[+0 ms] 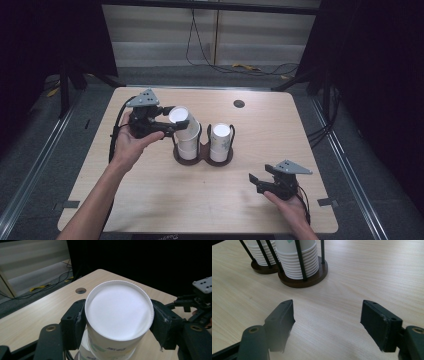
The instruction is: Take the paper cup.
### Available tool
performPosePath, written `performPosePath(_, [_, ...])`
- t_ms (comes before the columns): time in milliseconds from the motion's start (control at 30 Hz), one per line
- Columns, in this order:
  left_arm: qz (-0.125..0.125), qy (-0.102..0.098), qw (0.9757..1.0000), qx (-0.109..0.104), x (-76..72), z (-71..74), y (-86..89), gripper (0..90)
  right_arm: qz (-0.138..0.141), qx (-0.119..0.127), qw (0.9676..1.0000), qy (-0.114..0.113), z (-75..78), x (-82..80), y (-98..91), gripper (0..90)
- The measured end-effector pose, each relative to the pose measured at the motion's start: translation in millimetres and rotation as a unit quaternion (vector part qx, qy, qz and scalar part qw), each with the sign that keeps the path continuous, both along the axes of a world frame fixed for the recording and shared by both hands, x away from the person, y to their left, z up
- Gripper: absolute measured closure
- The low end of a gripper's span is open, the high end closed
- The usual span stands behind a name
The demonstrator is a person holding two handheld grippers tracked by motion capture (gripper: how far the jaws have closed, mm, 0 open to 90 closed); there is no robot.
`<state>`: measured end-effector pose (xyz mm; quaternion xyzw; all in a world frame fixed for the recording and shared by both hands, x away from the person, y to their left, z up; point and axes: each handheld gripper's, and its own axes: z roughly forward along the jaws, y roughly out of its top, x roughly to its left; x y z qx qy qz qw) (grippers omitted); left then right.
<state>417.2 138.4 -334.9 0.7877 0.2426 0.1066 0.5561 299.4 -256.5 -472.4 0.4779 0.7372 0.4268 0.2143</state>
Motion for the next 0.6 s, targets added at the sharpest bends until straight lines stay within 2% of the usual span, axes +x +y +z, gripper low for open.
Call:
performPosePath(200, [-0.013,0.001,0.9999,-0.01,-12.7,-6.4,0.3,34.8,0.005,0.001,1.0,-0.003,0.9,-0.5,0.4,26.5])
performPosePath(333, [-0.018,0.006,0.9996,-0.02,-15.9,-9.8,1.9,34.8,0.008,0.003,1.0,-0.004,2.1,-1.3,1.5,26.3])
performPosePath(367, [-0.016,0.007,0.9998,-0.013,-17.3,-12.4,2.4,34.7,0.007,0.003,1.0,-0.004,2.5,-1.6,2.0,26.2])
performPosePath(400, [-0.016,0.007,0.9998,-0.013,-17.3,-12.4,2.4,34.7,0.007,0.003,1.0,-0.004,2.5,-1.6,2.0,26.2])
performPosePath(433, [-0.017,0.015,0.9996,-0.017,-19.0,-15.4,2.7,34.7,0.01,0.006,0.9999,-0.005,3.3,-1.9,3.1,26.1])
performPosePath(533, [-0.017,0.014,0.9997,-0.013,-22.1,-17.6,2.1,34.6,0.019,0.01,0.9997,-0.007,5.4,-2.9,6.3,25.7])
performPosePath(600, [-0.023,0.019,0.9994,-0.018,-25.5,-20.4,1.2,34.7,0.028,0.011,0.9995,-0.006,6.0,-3.5,9.5,25.1])
